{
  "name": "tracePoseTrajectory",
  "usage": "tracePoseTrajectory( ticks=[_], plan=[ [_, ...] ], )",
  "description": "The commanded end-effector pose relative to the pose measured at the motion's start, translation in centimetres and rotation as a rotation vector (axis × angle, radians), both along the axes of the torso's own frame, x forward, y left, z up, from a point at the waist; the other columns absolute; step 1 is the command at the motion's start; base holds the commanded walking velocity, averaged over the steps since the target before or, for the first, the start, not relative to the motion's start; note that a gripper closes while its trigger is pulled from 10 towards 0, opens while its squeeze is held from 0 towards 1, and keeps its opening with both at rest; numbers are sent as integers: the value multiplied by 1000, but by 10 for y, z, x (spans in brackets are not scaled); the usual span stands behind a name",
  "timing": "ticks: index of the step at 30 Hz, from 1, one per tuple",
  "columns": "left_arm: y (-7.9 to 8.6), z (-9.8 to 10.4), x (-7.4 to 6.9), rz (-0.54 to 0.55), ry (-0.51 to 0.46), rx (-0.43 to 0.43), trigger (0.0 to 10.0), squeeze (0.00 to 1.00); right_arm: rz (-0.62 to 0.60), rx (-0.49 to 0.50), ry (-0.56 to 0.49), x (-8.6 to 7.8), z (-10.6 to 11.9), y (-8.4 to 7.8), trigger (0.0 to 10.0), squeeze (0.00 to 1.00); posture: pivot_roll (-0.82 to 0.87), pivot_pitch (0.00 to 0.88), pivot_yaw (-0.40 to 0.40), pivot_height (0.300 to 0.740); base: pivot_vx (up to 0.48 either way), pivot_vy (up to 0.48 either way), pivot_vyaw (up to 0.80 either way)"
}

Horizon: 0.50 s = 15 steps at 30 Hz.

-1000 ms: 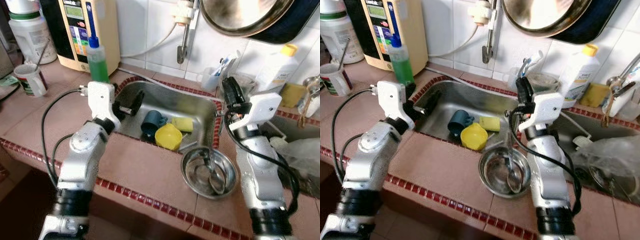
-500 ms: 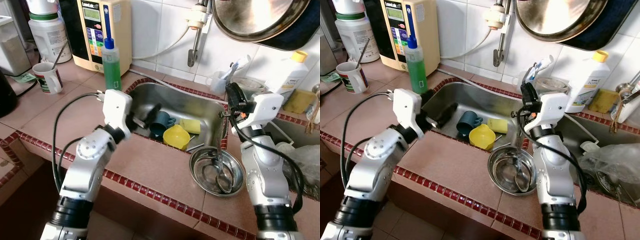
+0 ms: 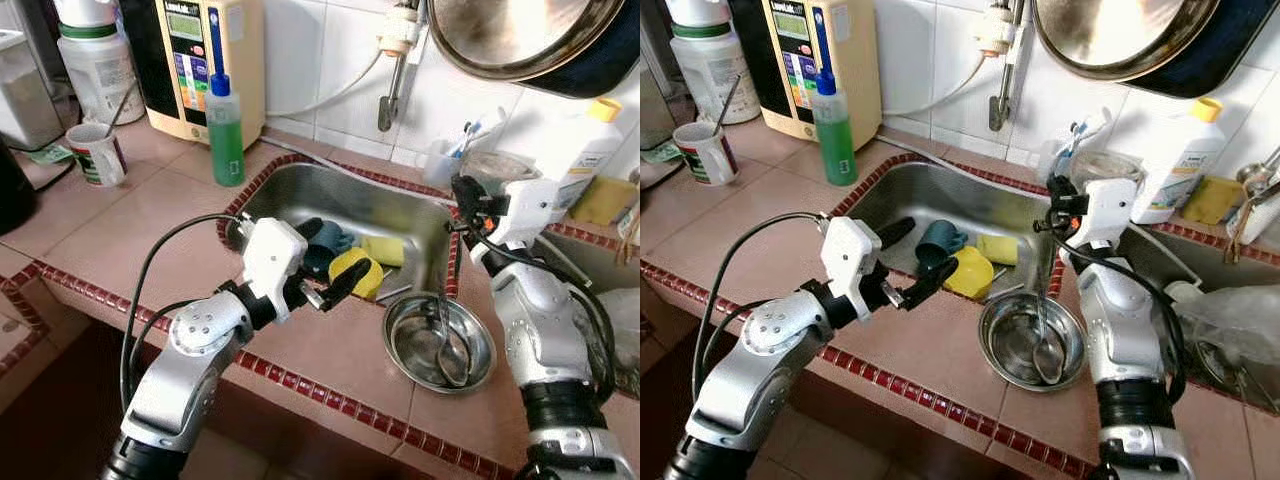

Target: Kitchen organization

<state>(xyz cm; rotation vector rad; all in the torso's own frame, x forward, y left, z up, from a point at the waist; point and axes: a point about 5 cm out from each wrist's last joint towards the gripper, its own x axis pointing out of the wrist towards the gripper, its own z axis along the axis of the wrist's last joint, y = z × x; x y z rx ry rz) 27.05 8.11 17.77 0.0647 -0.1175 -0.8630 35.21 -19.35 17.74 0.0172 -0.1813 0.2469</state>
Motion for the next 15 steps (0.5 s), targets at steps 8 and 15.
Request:
tracePoseTrajectory(
  ticks=[8,15],
  plan=[
    [-5,4,-13,-53,27,6,10000,0,124,0,94,14,3,-2,10000,0,77,148,-85,740,0,0,0],
    [-6,6,-17,-66,40,9,10000,0,214,28,126,21,11,5,10000,0,76,177,-91,740,0,0,0]
  ],
)
